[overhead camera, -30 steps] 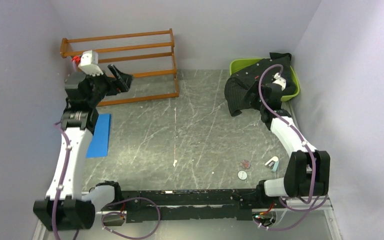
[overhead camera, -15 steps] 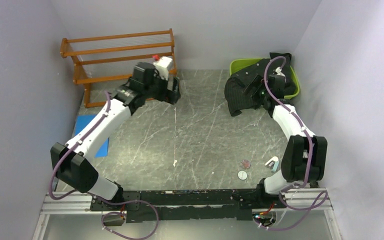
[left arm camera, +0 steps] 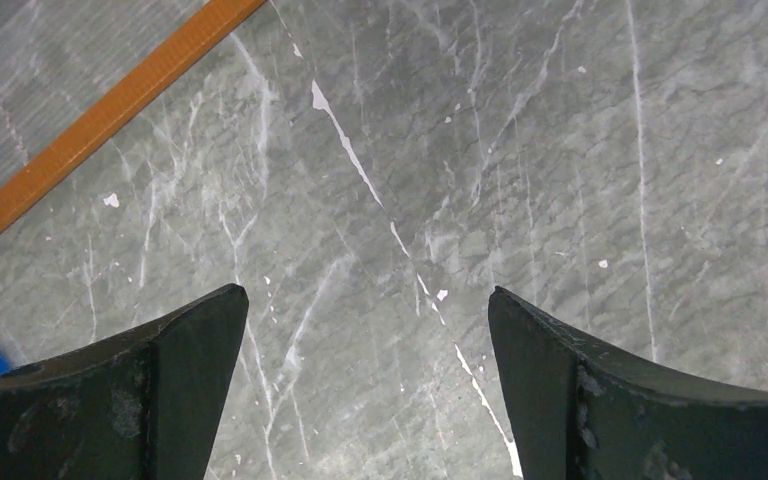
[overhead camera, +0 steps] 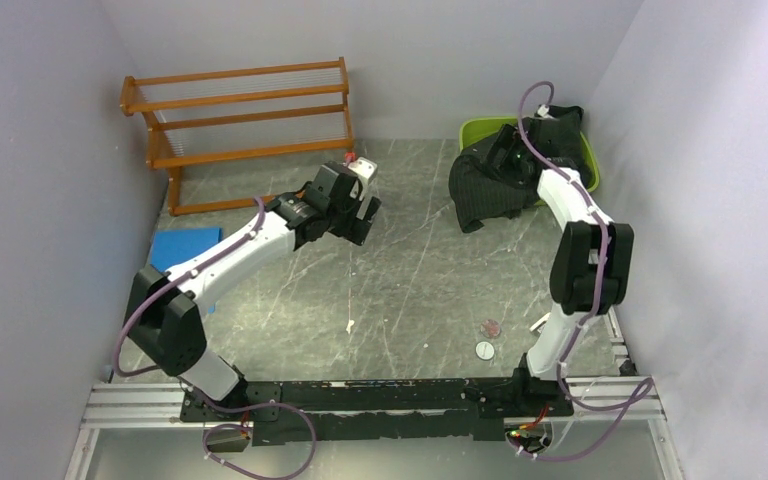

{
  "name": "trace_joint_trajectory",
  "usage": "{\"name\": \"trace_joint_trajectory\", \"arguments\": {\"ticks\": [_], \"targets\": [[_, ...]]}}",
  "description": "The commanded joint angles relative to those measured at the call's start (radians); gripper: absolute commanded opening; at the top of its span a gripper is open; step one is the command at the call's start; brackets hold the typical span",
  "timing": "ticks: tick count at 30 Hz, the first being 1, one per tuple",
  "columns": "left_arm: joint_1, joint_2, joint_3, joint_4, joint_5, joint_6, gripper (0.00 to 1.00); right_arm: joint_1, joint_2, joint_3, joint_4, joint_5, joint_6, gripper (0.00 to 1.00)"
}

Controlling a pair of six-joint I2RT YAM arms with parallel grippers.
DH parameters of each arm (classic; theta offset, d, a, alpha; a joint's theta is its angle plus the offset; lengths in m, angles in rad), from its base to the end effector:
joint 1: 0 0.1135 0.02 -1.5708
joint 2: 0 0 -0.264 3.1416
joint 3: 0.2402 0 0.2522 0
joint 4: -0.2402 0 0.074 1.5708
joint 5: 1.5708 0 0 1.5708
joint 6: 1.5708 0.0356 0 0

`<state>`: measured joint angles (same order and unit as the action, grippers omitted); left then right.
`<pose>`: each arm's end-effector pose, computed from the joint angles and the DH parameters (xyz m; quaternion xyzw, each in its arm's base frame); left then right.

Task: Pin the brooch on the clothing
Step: Pick up the clothes from the bin.

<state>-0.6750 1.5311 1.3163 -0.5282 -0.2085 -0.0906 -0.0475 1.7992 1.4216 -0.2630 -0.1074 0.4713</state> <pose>0.2714 -0.2078 0.3101 0.2222 0.8840 -0.0610 0.4066 0.4170 -0.0160 0.2707 0.2057 0.8688 0.1411 0.4278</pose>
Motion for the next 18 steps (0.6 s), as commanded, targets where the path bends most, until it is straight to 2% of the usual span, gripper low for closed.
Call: {"name": "trace_joint_trajectory", "arguments": {"ticks": [1, 7, 11, 13, 18], "targets": [[0.001, 0.065, 0.063, -0.032, -0.012, -0.05, 0.95, -0.004, 0.142, 0.19, -0.091, 0.009, -0.07, 0.94], [0.001, 0.103, 0.08, -0.039, 0.04, -0.065, 0.95, -0.006, 0.35, 0.364, -0.171, 0.003, -0.063, 0.93], [0.0, 0.115, 0.085, -0.044, 0.042, -0.063, 0.95, -0.006, 0.466, 0.475, -0.207, -0.056, -0.054, 0.87], [0.0, 0.115, 0.085, -0.046, 0.025, -0.061, 0.95, -0.009, 0.499, 0.509, -0.217, -0.084, -0.053, 0.78], [0.0, 0.104, 0.085, -0.047, 0.013, -0.051, 0.95, -0.017, 0.458, 0.462, -0.148, -0.119, -0.054, 0.43]]}}
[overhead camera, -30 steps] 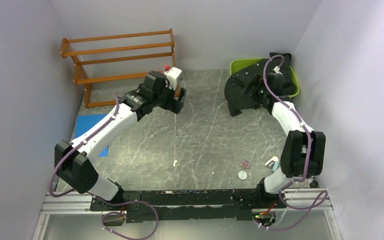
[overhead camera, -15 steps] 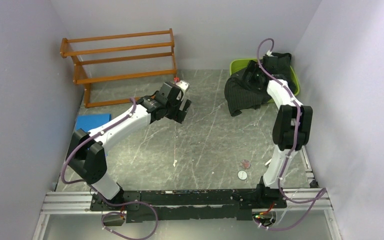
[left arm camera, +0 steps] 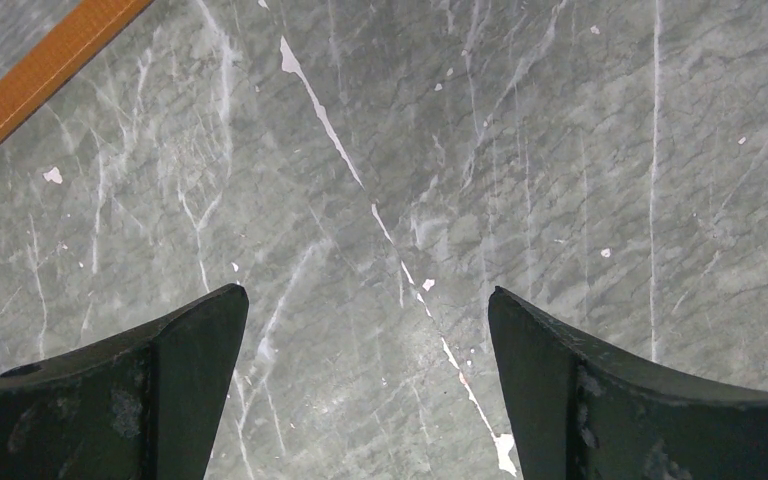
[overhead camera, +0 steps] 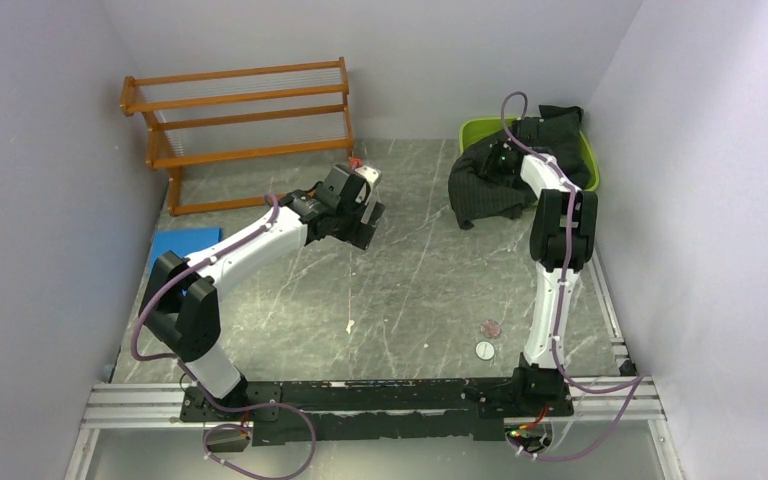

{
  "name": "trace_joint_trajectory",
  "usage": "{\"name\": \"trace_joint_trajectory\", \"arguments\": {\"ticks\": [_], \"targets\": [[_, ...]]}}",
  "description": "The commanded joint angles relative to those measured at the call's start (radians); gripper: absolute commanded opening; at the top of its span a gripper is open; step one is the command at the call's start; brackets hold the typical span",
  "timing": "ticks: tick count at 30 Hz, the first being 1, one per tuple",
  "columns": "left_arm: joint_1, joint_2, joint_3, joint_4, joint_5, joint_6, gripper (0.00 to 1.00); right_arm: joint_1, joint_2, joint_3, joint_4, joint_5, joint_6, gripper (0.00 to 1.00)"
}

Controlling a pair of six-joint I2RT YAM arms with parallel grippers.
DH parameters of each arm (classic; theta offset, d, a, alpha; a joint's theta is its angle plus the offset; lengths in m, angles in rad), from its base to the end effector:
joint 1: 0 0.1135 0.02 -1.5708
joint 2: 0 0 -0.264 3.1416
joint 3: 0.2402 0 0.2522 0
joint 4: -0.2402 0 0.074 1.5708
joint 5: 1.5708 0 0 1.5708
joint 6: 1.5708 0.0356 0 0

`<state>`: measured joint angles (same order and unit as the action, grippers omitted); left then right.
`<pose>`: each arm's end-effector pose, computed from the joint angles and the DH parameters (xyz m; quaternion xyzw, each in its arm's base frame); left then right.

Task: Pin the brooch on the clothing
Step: Pick up the clothes from the bin, then place the clothes at the center of the board.

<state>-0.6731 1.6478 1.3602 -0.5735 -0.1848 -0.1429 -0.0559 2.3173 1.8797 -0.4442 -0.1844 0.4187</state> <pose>0.2881 -0.2213 0.2821 0.2137 0.9095 -0.0579 0.3519 0.5154 -0.0223 0.1737 0.1901 0.9183 0.1459 0.3151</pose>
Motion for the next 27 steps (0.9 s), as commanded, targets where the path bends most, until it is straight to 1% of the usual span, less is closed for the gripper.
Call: {"name": "trace_joint_trajectory", "arguments": {"ticks": [1, 3, 4, 10, 14, 17, 19, 21, 23, 25, 27], "targets": [[-0.002, -0.017, 0.04, 0.001, -0.003, 0.006, 0.95, -0.011, -0.084, -0.018, 0.048, -0.041, -0.003, 0.34], [-0.002, -0.026, 0.034, 0.007, 0.004, 0.009, 0.95, -0.016, -0.13, -0.049, 0.078, -0.034, -0.008, 0.08], [-0.002, -0.03, 0.029, 0.01, 0.004, 0.009, 0.95, -0.02, -0.153, -0.063, 0.091, -0.03, -0.008, 0.0], [-0.001, -0.04, 0.03, 0.004, -0.028, 0.002, 0.95, -0.03, -0.326, -0.104, 0.132, -0.106, -0.018, 0.0], [0.021, -0.055, 0.024, 0.006, -0.048, -0.019, 0.95, -0.024, -0.498, -0.206, 0.21, -0.205, 0.015, 0.0], [0.065, -0.07, 0.024, 0.002, -0.021, -0.045, 0.95, 0.011, -0.635, -0.31, 0.295, -0.278, 0.032, 0.0], [0.101, -0.085, 0.023, 0.004, 0.002, -0.064, 0.95, 0.062, -0.717, -0.361, 0.322, -0.305, 0.022, 0.0], [0.137, -0.105, 0.016, 0.009, 0.017, -0.084, 0.96, 0.16, -0.803, -0.395, 0.321, -0.302, -0.027, 0.0], [0.174, -0.124, 0.008, 0.016, 0.03, -0.099, 0.96, 0.282, -0.875, -0.401, 0.288, -0.234, -0.09, 0.0], [0.212, -0.144, 0.004, 0.018, 0.037, -0.116, 0.96, 0.408, -0.954, -0.43, 0.295, -0.168, -0.136, 0.0], [0.247, -0.165, 0.003, 0.017, 0.021, -0.127, 0.95, 0.506, -1.03, -0.487, 0.366, -0.147, -0.117, 0.0]]}}
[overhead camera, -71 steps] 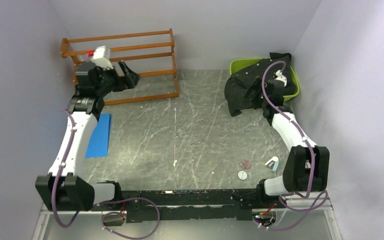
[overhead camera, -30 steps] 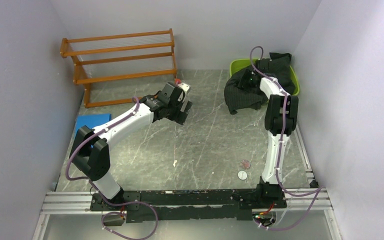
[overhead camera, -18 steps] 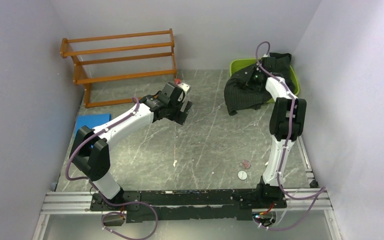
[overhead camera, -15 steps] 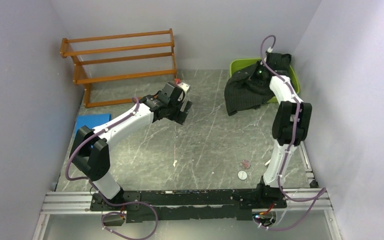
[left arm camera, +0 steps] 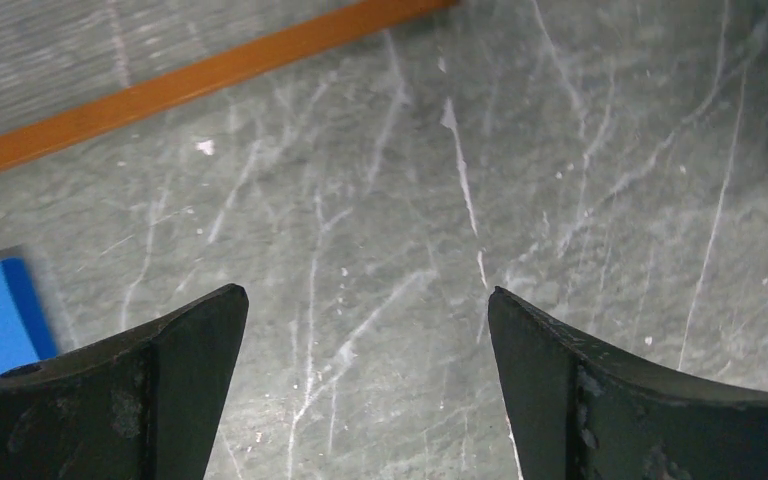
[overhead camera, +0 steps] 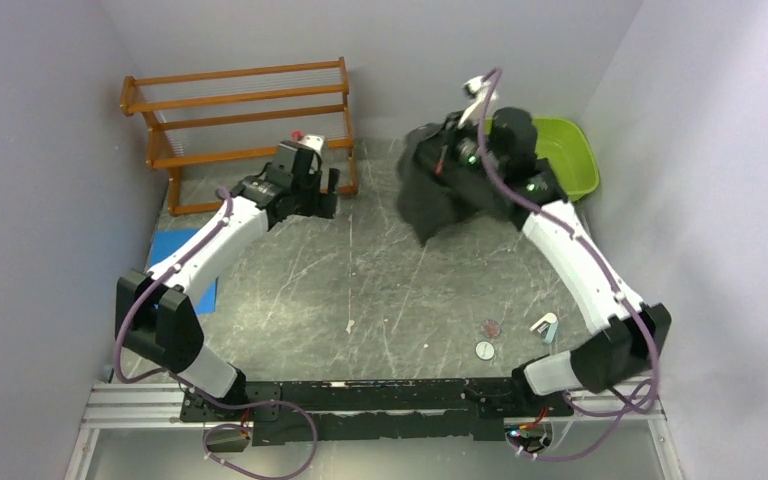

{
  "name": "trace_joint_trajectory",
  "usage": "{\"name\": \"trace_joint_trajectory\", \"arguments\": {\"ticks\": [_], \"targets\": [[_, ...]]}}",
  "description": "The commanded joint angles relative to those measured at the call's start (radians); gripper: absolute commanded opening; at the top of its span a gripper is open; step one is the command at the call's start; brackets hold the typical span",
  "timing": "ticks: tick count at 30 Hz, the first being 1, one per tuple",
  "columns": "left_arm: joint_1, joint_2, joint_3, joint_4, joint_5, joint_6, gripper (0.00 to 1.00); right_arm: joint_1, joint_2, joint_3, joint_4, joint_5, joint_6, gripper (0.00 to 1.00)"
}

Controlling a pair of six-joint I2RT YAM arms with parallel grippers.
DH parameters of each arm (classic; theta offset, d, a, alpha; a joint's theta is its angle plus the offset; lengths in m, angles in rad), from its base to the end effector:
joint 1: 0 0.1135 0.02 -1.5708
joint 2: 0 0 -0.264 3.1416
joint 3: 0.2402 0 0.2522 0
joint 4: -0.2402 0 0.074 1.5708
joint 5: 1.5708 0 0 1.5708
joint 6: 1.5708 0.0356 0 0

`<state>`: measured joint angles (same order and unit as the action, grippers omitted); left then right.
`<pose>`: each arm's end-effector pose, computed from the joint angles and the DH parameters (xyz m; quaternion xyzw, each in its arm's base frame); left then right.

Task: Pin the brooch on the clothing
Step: Place the clothes at the center of the board, then flatten out the clothes at the center of the board.

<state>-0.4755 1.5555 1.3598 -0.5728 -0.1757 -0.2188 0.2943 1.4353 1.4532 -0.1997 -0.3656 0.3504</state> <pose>0.3107 -0.1530 0.3129 0.0834 0.9139 -0.0564 0.3932 0.3156 0.1090 0.4201 -0.0951 0.7585 0.3319 0.5527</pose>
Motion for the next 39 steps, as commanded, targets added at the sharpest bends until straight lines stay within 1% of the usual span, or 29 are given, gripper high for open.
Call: {"name": "trace_joint_trajectory", "arguments": {"ticks": [1, 3, 5, 7, 10, 13, 15, 18, 20, 21, 22, 24, 26, 29, 33, 36, 39], "targets": [[0.065, -0.087, -0.002, 0.017, 0.0, -0.056, 0.96, 0.204, -0.18, -0.096, 0.175, 0.023, -0.028, 0.0], [0.104, -0.113, -0.012, 0.023, -0.032, -0.067, 0.95, 0.256, -0.223, -0.128, 0.244, 0.014, -0.01, 0.0], [0.128, -0.136, -0.023, 0.029, -0.055, -0.075, 0.95, 0.285, -0.244, -0.147, 0.268, 0.034, 0.01, 0.0], [0.133, -0.154, -0.03, 0.037, -0.074, -0.076, 0.95, 0.3, -0.243, -0.149, 0.271, 0.019, 0.028, 0.0], [0.135, -0.168, -0.042, 0.047, -0.083, -0.074, 0.95, 0.319, -0.207, -0.154, 0.295, -0.004, 0.042, 0.0], [0.136, -0.165, -0.042, 0.044, -0.105, -0.08, 0.95, 0.319, -0.108, -0.102, 0.25, -0.052, 0.036, 0.0], [0.135, -0.156, -0.033, 0.028, -0.139, -0.087, 0.95, 0.319, 0.01, -0.013, 0.144, -0.045, 0.015, 0.06], [0.135, -0.143, -0.015, 0.0, -0.215, -0.093, 0.95, 0.302, 0.178, 0.199, -0.107, -0.001, -0.035, 0.32], [0.135, -0.148, -0.011, -0.007, -0.247, -0.094, 0.96, 0.284, 0.25, 0.268, -0.219, 0.011, -0.038, 0.49], [0.135, -0.154, -0.015, -0.001, -0.249, -0.091, 0.96, 0.274, 0.256, 0.254, -0.226, 0.015, -0.031, 0.55], [0.135, -0.16, -0.021, 0.006, -0.246, -0.088, 0.95, 0.261, 0.248, 0.22, -0.214, 0.012, -0.019, 0.6], [0.135, -0.169, -0.028, 0.017, -0.224, -0.086, 0.95, 0.236, 0.209, 0.121, -0.17, 0.022, 0.002, 0.68], [0.135, -0.174, -0.031, 0.026, -0.194, -0.084, 0.95, 0.21, 0.163, 0.01, -0.14, 0.05, 0.017, 0.73], [0.135, -0.172, -0.034, 0.034, -0.146, -0.077, 0.95, 0.157, 0.115, -0.141, -0.134, 0.104, 0.055, 0.73], [0.135, -0.16, -0.032, 0.037, -0.086, -0.07, 0.95, 0.099, 0.08, -0.337, -0.106, 0.112, 0.113, 0.72], [0.136, -0.141, -0.025, 0.032, -0.029, -0.06, 0.95, 0.088, 0.075, -0.438, -0.09, 0.101, 0.14, 0.71], [0.135, -0.105, -0.021, 0.039, 0.059, -0.049, 0.95, 0.088, 0.09, -0.505, -0.036, 0.032, 0.17, 0.68]]}}
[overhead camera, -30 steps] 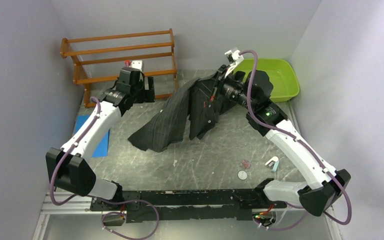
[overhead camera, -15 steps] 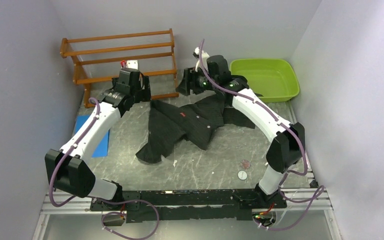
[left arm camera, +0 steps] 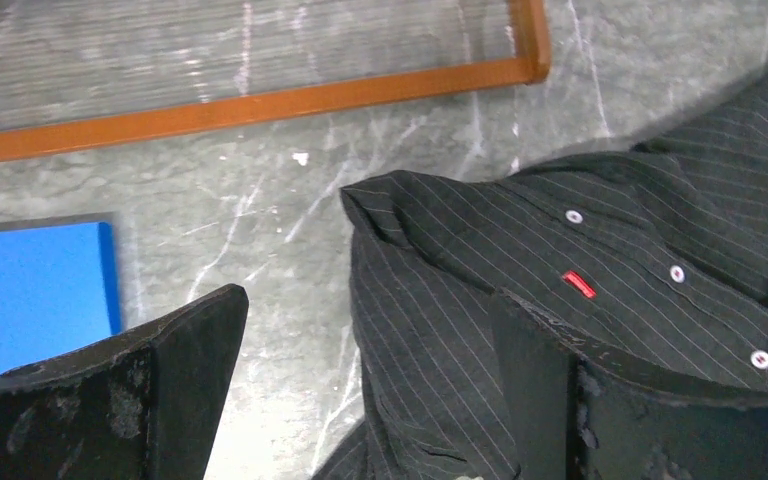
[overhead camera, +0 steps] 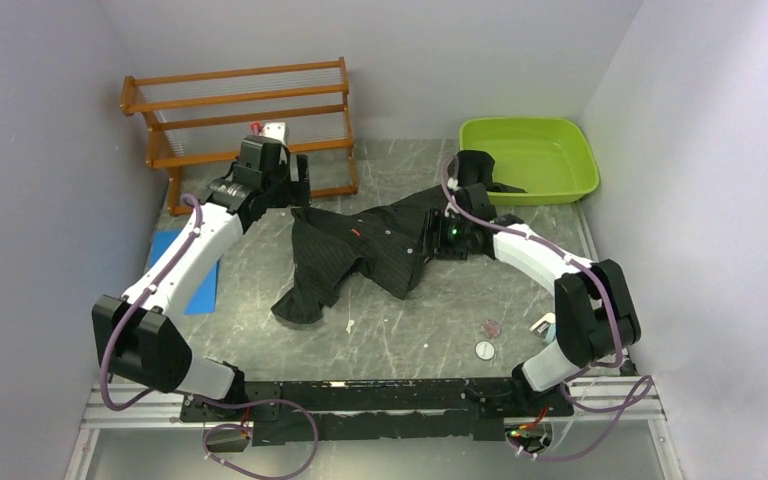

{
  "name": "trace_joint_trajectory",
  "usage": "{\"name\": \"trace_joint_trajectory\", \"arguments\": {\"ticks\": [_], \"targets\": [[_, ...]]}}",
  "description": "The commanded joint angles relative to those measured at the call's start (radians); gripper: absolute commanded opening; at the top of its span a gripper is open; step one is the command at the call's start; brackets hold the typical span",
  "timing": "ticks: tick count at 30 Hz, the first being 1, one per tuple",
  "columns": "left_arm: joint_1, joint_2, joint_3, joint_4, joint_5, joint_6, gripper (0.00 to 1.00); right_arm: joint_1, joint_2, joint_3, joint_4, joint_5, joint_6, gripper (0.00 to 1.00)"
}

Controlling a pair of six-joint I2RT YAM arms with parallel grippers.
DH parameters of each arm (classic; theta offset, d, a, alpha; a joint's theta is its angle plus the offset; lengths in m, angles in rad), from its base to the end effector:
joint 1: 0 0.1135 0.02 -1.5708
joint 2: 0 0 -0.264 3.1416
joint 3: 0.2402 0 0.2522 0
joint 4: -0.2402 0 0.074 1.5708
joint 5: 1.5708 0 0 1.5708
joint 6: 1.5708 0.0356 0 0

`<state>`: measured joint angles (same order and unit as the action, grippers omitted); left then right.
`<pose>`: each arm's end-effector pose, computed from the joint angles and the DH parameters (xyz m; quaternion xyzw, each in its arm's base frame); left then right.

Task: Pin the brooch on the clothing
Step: Flatten out the clothes at the center of the board.

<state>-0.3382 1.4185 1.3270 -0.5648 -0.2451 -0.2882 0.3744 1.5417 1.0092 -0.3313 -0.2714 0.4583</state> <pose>0.3004 -0.0965 0.3456 -0.0317 0.8916 -0.0307 0.4506 0.2982 0.1274 0.2224 -0.0078 0.9307 0.2548 0.2624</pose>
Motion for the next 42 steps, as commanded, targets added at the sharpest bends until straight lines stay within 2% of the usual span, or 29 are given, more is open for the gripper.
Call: {"name": "trace_joint_trajectory", "arguments": {"ticks": [1, 4, 6, 7, 10, 12, 14, 17, 21, 25, 28, 32, 33, 36, 42], "targets": [[-0.002, 0.051, 0.024, 0.02, 0.15, 0.014, 0.96, 0.007, -0.009, -0.08, 0.124, -0.091, 0.077, 0.66], [-0.002, 0.121, 0.06, -0.017, 0.216, -0.009, 0.96, 0.009, 0.018, -0.105, 0.23, -0.161, 0.117, 0.55], [-0.002, 0.149, 0.065, -0.019, 0.251, -0.021, 0.95, 0.01, 0.037, -0.083, 0.262, -0.195, 0.127, 0.36], [-0.002, 0.159, 0.06, -0.016, 0.267, -0.029, 0.95, 0.011, 0.04, -0.06, 0.258, -0.203, 0.121, 0.27], [-0.003, 0.189, 0.04, 0.005, 0.307, -0.054, 0.96, 0.022, 0.03, 0.028, 0.188, -0.155, 0.075, 0.14], [-0.002, 0.221, 0.041, -0.005, 0.319, -0.079, 0.95, 0.024, 0.012, 0.066, 0.151, -0.137, 0.041, 0.01], [-0.002, 0.262, 0.057, -0.052, 0.308, -0.139, 0.95, 0.025, -0.019, 0.086, 0.123, -0.113, 0.017, 0.0], [0.007, 0.325, 0.082, -0.14, 0.373, -0.253, 0.95, 0.024, -0.073, 0.09, 0.094, -0.084, -0.008, 0.0], [0.008, 0.295, -0.038, -0.078, 0.358, -0.353, 0.95, 0.023, -0.109, 0.141, 0.057, -0.097, -0.028, 0.0], [0.007, 0.192, -0.189, -0.009, 0.335, -0.405, 0.69, 0.023, -0.087, 0.282, -0.021, -0.111, -0.067, 0.0], [0.004, 0.095, -0.339, 0.062, 0.406, -0.432, 0.35, 0.024, -0.045, 0.413, -0.057, -0.137, -0.089, 0.0], [-0.042, -0.08, -0.476, 0.08, 0.414, -0.468, 0.06, 0.028, 0.048, 0.602, -0.089, -0.217, -0.098, 0.0], [-0.066, -0.131, -0.495, 0.064, 0.399, -0.483, 0.03, 0.037, 0.071, 0.652, -0.094, -0.241, -0.095, 0.0], [-0.187, -0.281, -0.537, 0.02, 0.326, -0.524, 0.03, 0.095, 0.147, 0.79, -0.098, -0.313, -0.075, 0.0], [-0.447, -0.602, -0.638, 0.004, 0.19, -0.571, 0.03, 0.298, 0.326, 1.117, -0.206, -0.449, -0.111, 0.01]]}}
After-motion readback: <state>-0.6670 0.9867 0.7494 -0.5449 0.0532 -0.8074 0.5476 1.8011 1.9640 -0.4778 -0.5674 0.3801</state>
